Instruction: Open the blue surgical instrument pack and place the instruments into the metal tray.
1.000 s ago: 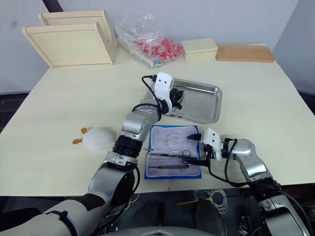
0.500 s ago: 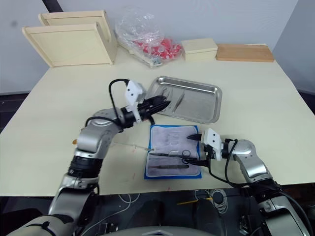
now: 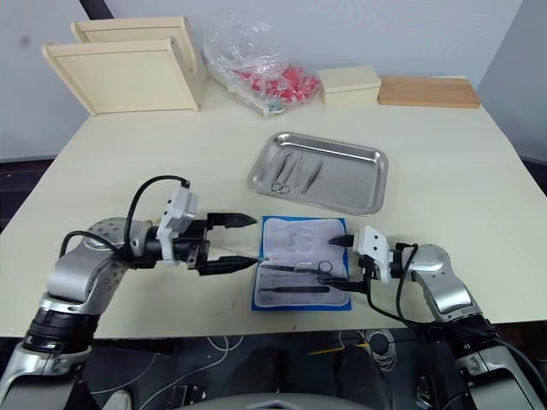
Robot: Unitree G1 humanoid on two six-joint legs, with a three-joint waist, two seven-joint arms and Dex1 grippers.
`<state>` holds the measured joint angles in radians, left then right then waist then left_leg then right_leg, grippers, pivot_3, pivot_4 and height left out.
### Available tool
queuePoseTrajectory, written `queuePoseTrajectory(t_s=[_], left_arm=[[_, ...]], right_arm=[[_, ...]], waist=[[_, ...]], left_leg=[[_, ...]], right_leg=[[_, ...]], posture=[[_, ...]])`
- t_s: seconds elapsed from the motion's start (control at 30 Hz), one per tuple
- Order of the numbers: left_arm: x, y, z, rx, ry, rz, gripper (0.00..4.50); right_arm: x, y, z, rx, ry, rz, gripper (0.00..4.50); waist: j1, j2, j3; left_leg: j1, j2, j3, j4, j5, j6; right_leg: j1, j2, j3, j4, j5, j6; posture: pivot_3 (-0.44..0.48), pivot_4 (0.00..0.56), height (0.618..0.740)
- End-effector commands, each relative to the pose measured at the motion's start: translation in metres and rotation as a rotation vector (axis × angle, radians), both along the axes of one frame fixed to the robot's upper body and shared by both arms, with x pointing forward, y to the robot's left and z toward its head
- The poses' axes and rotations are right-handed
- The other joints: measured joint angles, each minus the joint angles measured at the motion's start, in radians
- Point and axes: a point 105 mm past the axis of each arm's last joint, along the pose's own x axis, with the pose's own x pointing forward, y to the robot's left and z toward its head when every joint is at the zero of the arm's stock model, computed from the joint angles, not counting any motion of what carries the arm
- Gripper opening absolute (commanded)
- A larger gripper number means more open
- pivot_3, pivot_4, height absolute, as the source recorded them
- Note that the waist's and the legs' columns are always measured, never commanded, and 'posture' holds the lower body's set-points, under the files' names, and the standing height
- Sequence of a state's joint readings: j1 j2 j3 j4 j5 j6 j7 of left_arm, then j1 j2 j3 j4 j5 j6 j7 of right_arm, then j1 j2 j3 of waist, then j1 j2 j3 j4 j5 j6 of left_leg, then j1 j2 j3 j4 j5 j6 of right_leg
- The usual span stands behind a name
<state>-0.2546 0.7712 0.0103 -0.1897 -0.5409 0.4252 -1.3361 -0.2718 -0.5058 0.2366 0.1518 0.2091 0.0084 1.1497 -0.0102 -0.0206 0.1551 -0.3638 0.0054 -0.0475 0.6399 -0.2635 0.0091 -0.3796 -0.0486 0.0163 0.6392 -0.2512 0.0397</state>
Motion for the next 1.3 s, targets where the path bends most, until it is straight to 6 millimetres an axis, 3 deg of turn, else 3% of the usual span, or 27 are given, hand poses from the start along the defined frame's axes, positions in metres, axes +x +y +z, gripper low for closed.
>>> queuePoseTrajectory(t_s=[0.03, 0.27, 0.57, 0.8, 1.3], left_arm=[[-0.006, -0.002, 0.006, 0.020, -0.066, -0.062, 4.36], [-0.007, -0.005, -0.001, 0.041, -0.091, -0.090, 4.36], [-0.009, -0.013, -0.015, 0.043, -0.102, -0.137, 4.36], [-0.008, -0.018, -0.029, 0.052, -0.109, -0.161, 4.36], [0.000, -0.033, -0.057, 0.069, -0.113, -0.202, 4.36]], right_arm=[[-0.007, -0.006, -0.017, -0.052, 0.074, -0.010, 4.50], [-0.006, -0.009, -0.006, -0.034, 0.052, -0.024, 4.50], [-0.004, -0.006, 0.029, 0.033, -0.026, -0.033, 4.50], [-0.013, -0.008, 0.054, 0.048, -0.059, -0.018, 4.50], [-0.048, -0.051, 0.112, -0.015, -0.088, -0.012, 4.50]], waist=[[-0.001, 0.000, 0.000], [0.000, 0.001, 0.001], [-0.001, 0.002, 0.007], [-0.001, 0.003, 0.008], [0.001, 0.004, 0.009]], left_leg=[[0.000, 0.000, 0.000, 0.000, 0.000, 0.000], [-0.001, 0.000, 0.000, 0.000, 0.000, 0.000], [-0.003, 0.000, 0.000, 0.000, 0.000, 0.000], [-0.019, 0.000, -0.001, 0.007, 0.000, 0.000], [-0.020, 0.000, -0.001, 0.010, 0.000, 0.001]], right_leg=[[0.000, 0.000, 0.000, 0.000, 0.000, 0.000], [0.000, 0.000, -0.001, 0.000, 0.000, 0.000], [-0.002, 0.000, -0.001, 0.000, 0.001, 0.001], [-0.017, 0.001, -0.001, 0.004, 0.003, 0.004], [-0.017, 0.001, -0.001, 0.004, 0.004, 0.005]], posture=[[0.000, 0.150, 0.740], [0.000, 0.150, 0.740], [0.000, 0.150, 0.740], [0.000, 0.150, 0.740], [0.000, 0.150, 0.740]])
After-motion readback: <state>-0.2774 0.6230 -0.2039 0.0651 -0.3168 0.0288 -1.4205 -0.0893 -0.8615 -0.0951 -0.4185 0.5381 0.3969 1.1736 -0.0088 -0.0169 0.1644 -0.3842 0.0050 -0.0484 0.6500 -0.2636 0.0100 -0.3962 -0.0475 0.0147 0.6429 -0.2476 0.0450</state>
